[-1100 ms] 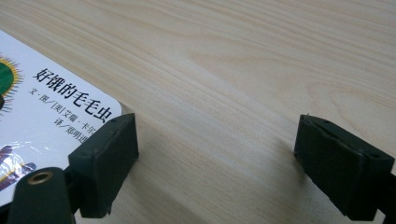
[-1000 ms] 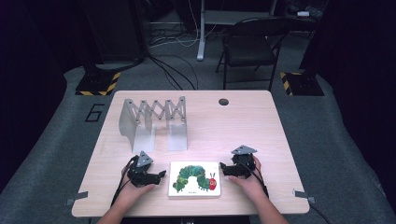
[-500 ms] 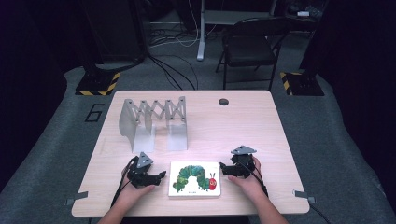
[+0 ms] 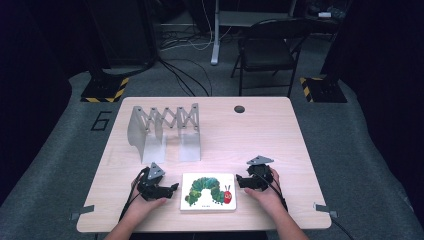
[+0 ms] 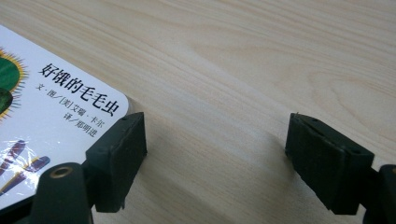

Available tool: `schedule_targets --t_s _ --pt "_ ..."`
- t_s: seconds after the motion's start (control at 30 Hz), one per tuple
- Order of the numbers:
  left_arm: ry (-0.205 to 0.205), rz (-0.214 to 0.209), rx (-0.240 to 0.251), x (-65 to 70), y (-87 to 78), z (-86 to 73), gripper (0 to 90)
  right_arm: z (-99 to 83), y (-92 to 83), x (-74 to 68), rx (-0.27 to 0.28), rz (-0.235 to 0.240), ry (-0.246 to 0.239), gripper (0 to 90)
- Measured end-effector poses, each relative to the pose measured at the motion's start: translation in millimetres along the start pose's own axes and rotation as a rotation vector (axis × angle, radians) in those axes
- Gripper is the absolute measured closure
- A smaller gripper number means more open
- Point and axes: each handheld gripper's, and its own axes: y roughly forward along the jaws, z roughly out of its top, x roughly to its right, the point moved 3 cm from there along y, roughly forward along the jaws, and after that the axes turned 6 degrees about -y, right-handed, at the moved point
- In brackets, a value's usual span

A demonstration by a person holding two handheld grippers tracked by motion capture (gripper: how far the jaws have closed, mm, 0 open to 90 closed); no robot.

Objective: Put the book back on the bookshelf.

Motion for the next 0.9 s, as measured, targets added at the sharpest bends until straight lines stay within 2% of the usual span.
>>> schedule_targets --t_s 0.07,0.1,0.23,0.4,0.43,0.5,0.57,0.77,0.8,0.9 --pt "-0.003 0.006 0.005 0.3 0.6 0.3 19.4 1.3 -1.1 0.2 -0.014 -0.001 -0.003 24.0" --pt "0.010 -0.005 -0.022 -0.6 -0.8 1.3 19.4 1.8 -1.6 0.1 -0.026 -0.002 -0.001 24.7" --pt "0.006 0.010 -0.053 -0.1 -3.2 2.7 20.6 3.6 -3.5 0.0 -0.045 0.007 -0.009 30.2" --pt "-0.012 -0.004 -0.073 2.3 -9.0 1.7 27.3 5.6 -7.0 0.4 -0.083 0.027 -0.018 38.9" --pt "-0.009 -0.004 -0.089 2.5 -10.7 1.5 27.9 6.5 -8.0 -0.8 -0.088 0.047 0.006 40.8" --pt "-0.002 0.000 -0.086 3.7 -13.7 0.8 29.5 7.8 -8.6 -1.1 -0.089 0.078 0.010 43.3" --pt "0.000 0.003 -0.086 5.0 -16.1 0.3 31.0 9.1 -9.6 -2.2 -0.095 0.088 0.007 44.4" --pt "-0.005 -0.019 -0.095 10.9 -22.2 -0.9 33.6 15.9 -15.4 -5.3 -0.099 0.100 0.032 46.0" --pt "0.004 -0.023 -0.099 12.4 -23.3 -0.4 34.8 16.5 -15.6 -5.3 -0.095 0.098 0.026 47.0" --pt "-0.003 -0.033 -0.101 16.3 -25.1 1.6 35.0 19.2 -18.7 -7.5 -0.096 0.090 0.013 49.9"
